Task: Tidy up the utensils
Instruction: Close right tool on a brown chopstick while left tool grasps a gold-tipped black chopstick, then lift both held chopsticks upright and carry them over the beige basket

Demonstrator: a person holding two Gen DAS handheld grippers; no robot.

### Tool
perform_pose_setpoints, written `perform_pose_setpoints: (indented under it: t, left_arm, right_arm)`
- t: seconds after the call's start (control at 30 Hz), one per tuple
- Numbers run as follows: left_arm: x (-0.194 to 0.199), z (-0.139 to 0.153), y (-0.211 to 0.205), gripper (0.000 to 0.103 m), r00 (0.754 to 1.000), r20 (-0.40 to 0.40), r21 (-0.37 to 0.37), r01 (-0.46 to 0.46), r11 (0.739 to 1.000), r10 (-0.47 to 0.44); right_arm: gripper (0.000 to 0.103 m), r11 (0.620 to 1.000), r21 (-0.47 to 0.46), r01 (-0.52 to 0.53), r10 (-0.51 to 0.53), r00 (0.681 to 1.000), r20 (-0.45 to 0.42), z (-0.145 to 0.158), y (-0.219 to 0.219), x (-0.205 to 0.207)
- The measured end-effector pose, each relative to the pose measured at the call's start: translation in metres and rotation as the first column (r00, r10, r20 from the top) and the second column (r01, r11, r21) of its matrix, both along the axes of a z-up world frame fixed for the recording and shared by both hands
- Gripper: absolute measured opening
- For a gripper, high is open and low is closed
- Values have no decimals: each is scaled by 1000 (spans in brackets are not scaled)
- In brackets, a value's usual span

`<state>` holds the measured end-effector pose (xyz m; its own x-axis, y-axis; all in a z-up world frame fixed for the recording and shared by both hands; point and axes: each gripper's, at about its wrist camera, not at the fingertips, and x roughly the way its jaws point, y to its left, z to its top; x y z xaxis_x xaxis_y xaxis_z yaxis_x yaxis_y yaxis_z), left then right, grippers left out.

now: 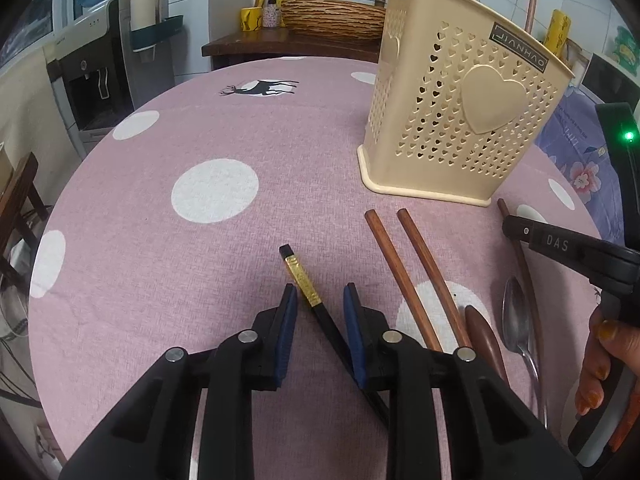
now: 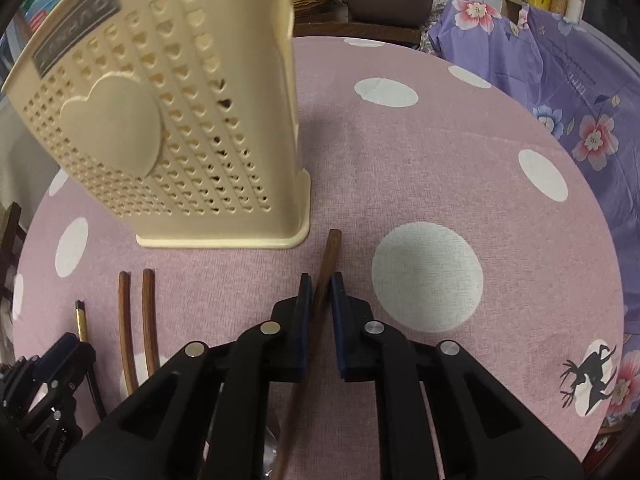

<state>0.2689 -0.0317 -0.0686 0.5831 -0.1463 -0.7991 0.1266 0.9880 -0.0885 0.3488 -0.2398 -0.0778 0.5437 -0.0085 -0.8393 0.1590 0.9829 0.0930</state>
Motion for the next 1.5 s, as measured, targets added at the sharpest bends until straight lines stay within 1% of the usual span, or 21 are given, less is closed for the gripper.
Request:
perform_pose_setpoints:
  t: [0.13, 0.27, 0.4, 0.57, 0.67, 0.73, 0.8, 0.97, 1.13, 1.23, 1.3, 1.4, 1.5]
  left_arm:
    - [7, 0, -6, 18, 1000, -6, 14, 13, 1000, -13]
    - [7, 0, -10, 17, 1000, -8, 12, 20, 1000, -20]
    - [5, 0, -17, 17, 999, -4, 47, 33, 998, -33]
    - [7, 0, -17, 17, 999, -12, 32, 31, 999, -31]
    - [7, 0, -21, 17, 1000, -3, 52, 30, 998, -30]
    - [8, 0, -21, 13, 1000, 1, 51, 22, 998, -23]
    - [7, 0, -20, 12, 1000, 0, 41, 19, 999, -19]
    - [9, -1, -21, 11, 1000, 9, 53, 15, 998, -15]
    - [12, 1, -15, 8, 1000, 2, 12, 10, 1000, -10]
    - [8, 10, -9, 8, 1000, 27, -22, 9, 1000, -8]
    - [3, 22, -5, 8, 998, 60, -62, 18, 998, -14]
    - [-12, 50, 2, 8, 990, 138, -100, 28, 995, -14]
    - [-33, 84, 11, 8, 973, 229, -134, 49, 990, -17]
  right_arm:
    - [8, 999, 39, 9, -9, 1000, 0, 0, -9, 7]
    - [8, 1000, 7, -9, 9, 1000, -3, 0, -5, 9]
    - [8, 1000, -5, -7, 7, 1000, -3, 0, -2, 9]
    - [8, 1000, -13, -13, 13, 1000, 5, -1, 1, 6]
    - [8, 999, -38, -24, 24, 1000, 11, -1, 5, 4]
    - [8, 999, -40, -26, 27, 1000, 17, -1, 6, 2]
    - [8, 999, -20, -28, 29, 999, 25, -1, 4, 1]
    - [8, 996, 79, -50, 45, 998, 53, 0, -8, -5]
    - [8, 990, 116, -77, 62, 990, 124, 14, -16, -21]
    - [8, 988, 118, -100, 77, 979, 189, 32, -21, -36]
    - [8, 986, 124, -115, 82, 967, 243, 47, -25, -50]
    - [8, 980, 146, -138, 84, 943, 323, 72, -35, -70]
    - [8, 976, 149, -159, 88, 913, 398, 98, -48, -94]
